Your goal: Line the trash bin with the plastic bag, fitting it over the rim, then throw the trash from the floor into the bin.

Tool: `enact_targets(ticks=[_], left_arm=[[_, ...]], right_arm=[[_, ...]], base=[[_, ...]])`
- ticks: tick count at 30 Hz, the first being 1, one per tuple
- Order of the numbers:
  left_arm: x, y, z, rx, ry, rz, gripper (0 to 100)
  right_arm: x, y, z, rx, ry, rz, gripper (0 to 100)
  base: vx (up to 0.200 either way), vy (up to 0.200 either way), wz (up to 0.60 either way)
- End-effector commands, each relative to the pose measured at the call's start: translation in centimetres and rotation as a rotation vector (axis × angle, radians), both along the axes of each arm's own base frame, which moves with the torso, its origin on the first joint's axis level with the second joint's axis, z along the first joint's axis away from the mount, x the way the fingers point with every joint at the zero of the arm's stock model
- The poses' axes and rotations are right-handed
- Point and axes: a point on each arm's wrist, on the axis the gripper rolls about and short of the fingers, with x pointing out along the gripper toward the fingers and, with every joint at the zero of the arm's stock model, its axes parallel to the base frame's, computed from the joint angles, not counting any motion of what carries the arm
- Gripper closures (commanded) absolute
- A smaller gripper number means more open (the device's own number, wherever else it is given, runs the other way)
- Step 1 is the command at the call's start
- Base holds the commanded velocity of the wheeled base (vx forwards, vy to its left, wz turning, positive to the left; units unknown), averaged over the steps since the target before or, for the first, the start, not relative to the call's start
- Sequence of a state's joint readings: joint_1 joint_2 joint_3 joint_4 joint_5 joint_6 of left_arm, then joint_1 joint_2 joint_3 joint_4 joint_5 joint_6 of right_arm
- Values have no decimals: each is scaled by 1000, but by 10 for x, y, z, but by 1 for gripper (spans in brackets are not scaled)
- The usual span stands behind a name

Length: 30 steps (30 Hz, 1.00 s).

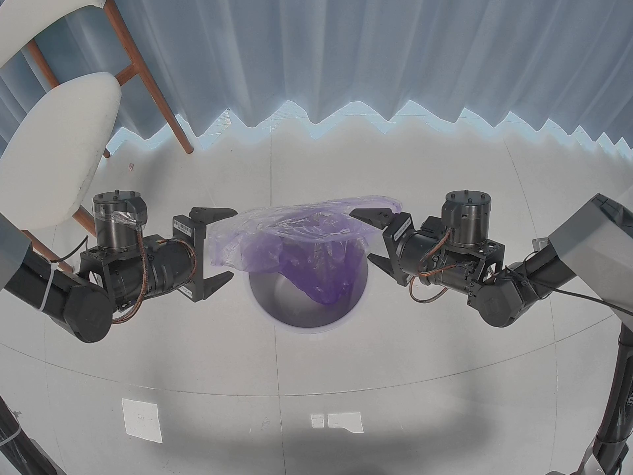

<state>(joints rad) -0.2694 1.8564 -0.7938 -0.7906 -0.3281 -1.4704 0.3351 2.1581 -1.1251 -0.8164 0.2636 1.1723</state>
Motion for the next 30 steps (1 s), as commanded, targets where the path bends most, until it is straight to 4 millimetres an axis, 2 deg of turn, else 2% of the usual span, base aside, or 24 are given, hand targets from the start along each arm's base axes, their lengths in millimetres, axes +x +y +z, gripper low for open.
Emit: enact_targets(ticks=[1,8,15,16,18,19,30], left_arm=[[14,-4,-16,6,17,2,0],[23,-6,-26,3,2,3,0],[28,-8,-25,-1,-10,3,0],[28,-8,-26,0,-7,2,0],[28,-8,-26,0,-7,2,0],[27,-8,-25,0,-7,2,100],[16,-11,-19,4,-19,-15,100]], right_arm=[[12,6,-13,-1,14,3,0],[20,10,-15,5,-1,6,0],[22,12,-12,10,-12,8,0],[22,13,-12,11,-14,4,100],[21,17,-12,8,-15,-3,100],[20,19,-12,4,-13,-9,100],[4,17,-15,-12,18,-8,100]], base=[[0,0,0],[0,0,0],[0,0,0],[0,0,0],[0,0,0],[0,0,0],[0,0,0]])
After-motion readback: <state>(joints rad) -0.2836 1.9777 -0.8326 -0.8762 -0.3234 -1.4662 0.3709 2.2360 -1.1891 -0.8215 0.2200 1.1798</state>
